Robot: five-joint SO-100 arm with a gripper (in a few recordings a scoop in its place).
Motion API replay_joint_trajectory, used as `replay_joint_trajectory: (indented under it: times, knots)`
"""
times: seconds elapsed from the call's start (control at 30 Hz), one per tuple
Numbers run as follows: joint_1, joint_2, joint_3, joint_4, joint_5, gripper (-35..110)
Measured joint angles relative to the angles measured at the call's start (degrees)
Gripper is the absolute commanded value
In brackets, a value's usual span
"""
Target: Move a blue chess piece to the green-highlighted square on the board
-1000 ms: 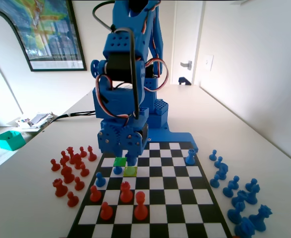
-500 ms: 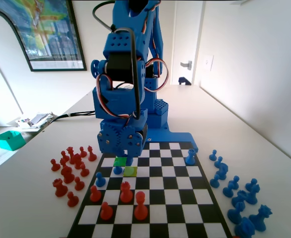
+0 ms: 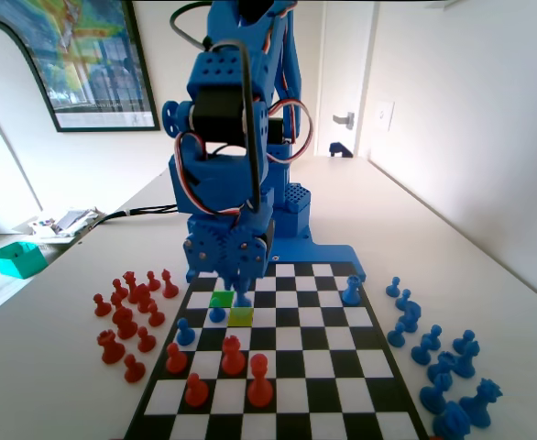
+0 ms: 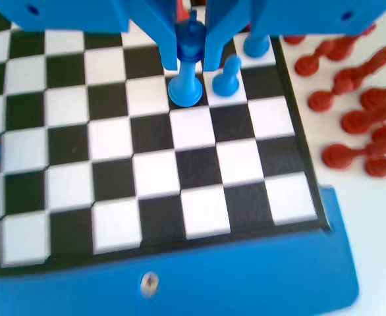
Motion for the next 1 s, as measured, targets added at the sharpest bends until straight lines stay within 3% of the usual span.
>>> replay_joint_trajectory:
  times: [0.43,1.0]
  knots:
    - [5.27,3.16,0.35,5.71,-7.38,1]
    - [8.88,2.37,6.77,-5.71,-10.81,1]
